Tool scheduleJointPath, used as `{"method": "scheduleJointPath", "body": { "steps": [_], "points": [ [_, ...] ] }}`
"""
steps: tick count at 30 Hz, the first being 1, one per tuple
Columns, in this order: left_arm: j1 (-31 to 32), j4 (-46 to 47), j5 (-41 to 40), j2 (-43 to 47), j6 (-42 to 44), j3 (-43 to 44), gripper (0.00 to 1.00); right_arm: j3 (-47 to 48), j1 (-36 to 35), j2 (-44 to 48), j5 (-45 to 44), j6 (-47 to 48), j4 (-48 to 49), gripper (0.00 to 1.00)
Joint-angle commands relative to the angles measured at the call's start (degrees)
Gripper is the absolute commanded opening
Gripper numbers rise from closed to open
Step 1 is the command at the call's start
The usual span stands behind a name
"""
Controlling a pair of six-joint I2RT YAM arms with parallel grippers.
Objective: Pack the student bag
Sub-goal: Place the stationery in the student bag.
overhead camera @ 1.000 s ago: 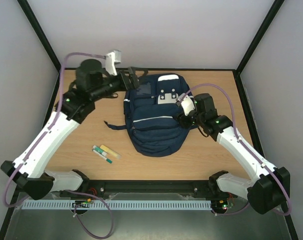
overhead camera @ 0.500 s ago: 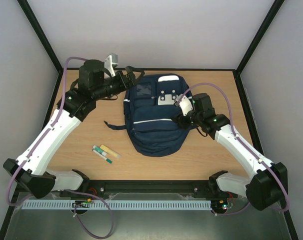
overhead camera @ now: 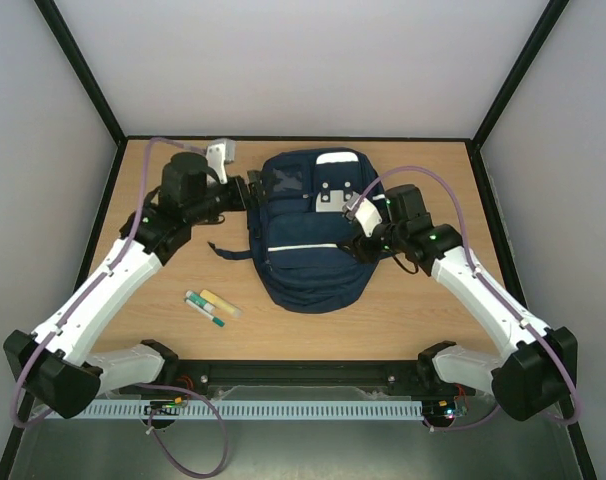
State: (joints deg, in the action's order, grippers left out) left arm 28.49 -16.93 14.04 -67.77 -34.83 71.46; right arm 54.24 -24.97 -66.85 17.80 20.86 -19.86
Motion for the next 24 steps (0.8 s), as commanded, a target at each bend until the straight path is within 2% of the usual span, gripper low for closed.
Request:
{"method": "scheduleJointPath", "body": {
  "steps": [1, 6, 9, 13, 15, 18, 20, 24],
  "points": [
    [-1.81, -1.61, -9.92, 1.76, 12.86, -7.61, 0.99, 4.91, 0.02, 1.28, 6.03, 6.91, -9.87, 0.6],
    [-2.34, -0.99, -17.33, 5.95, 17.33, -15.54, 0.99, 7.56, -0.31, 0.87, 4.56, 12.19, -14.49, 0.6],
    [-3.01, -2.22, -20.56, 8.97, 15.69, -17.64, 0.99, 10.23, -1.2, -1.01, 0.58, 14.61, -16.45, 0.6],
    [-4.17, -5.04, -21.06, 10.74, 14.17, -20.22, 0.99, 11.17, -3.99, -3.51, -4.93, 18.62, -17.43, 0.6],
    [-4.36, -7.1, -26.3, 11.49, 10.88, -21.36, 0.99, 10.71, -6.09, -4.28, -6.65, 21.22, -17.93, 0.6],
    [-5.5, -13.52, -39.38, 11.78, -1.8, -23.02, 0.99, 8.93, -11.29, -5.93, -10.23, 23.85, -17.66, 0.6],
    [-7.43, -15.6, -38.67, 10.62, -3.47, -24.32, 0.99, 6.82, -14.51, -6.98, -13.11, 24.39, -15.98, 0.6],
    [-10.5, -15.21, -29.8, 7.96, -0.85, -27.28, 0.99, 3.36, -18.61, -10.55, -19.55, 23.43, -10.0, 0.58]
  ]
}}
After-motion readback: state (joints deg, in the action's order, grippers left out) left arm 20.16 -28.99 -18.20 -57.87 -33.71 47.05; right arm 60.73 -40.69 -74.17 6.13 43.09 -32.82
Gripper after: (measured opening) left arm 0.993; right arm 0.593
